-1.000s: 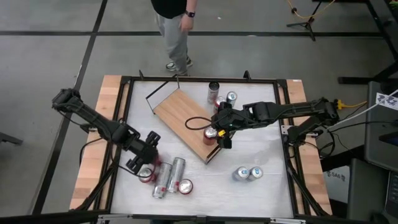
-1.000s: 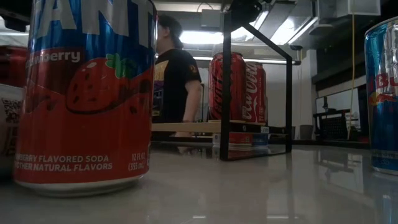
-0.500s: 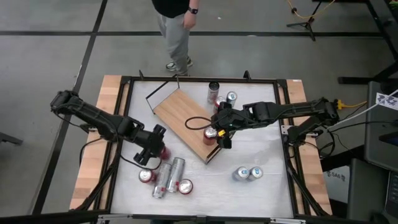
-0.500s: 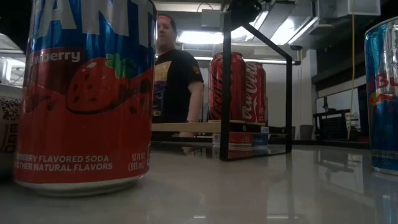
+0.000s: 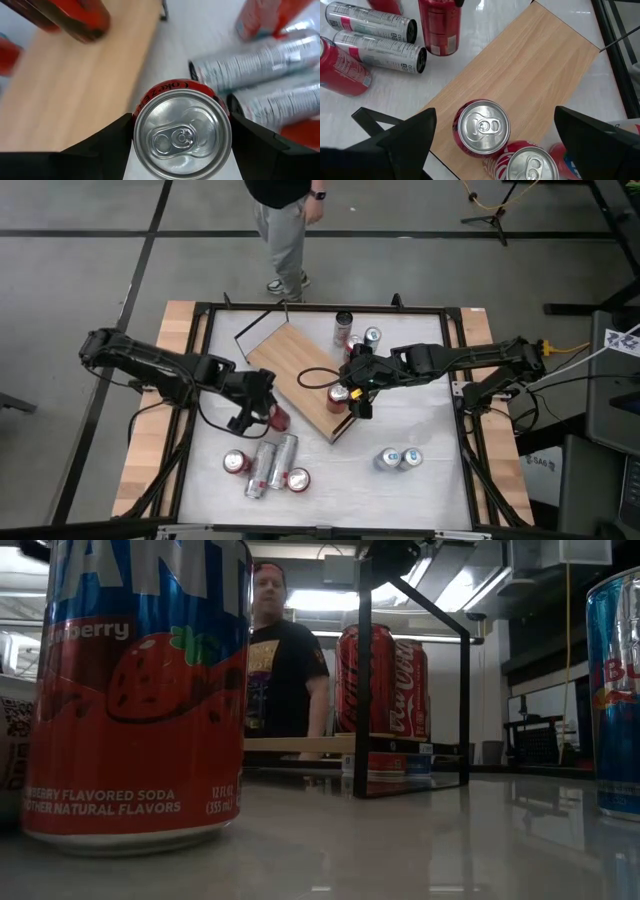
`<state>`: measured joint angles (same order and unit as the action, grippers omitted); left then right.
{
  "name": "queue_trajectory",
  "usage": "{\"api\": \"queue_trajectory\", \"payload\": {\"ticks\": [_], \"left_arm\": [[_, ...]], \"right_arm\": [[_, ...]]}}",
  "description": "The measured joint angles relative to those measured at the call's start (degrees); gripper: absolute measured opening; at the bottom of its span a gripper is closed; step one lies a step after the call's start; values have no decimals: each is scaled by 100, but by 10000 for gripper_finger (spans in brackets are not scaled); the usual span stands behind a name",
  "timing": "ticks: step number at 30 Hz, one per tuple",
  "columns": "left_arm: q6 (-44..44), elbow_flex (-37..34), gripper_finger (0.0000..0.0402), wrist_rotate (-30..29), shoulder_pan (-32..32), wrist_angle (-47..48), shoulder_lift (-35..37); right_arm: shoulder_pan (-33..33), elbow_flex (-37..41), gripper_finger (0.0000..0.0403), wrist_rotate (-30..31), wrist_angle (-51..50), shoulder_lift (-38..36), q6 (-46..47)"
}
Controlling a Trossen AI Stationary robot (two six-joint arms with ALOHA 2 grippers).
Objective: Place canned beverage on shelf
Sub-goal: Put the red black soda can on the shelf aligned with the other red black soda can
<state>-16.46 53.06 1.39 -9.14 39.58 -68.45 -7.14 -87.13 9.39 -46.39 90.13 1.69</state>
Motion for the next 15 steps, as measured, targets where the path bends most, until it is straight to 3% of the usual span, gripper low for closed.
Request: {"api": "queue_trajectory", "payload": {"ticks": [7, 15], "left_arm": [[-506, 688, 270, 138, 347, 54, -78], [-1172, 1261, 270, 264, 841, 64, -850]], "right_arm": [[0, 0, 395, 0, 0, 0, 0], [1, 0, 395, 0, 2, 0, 0]]}}
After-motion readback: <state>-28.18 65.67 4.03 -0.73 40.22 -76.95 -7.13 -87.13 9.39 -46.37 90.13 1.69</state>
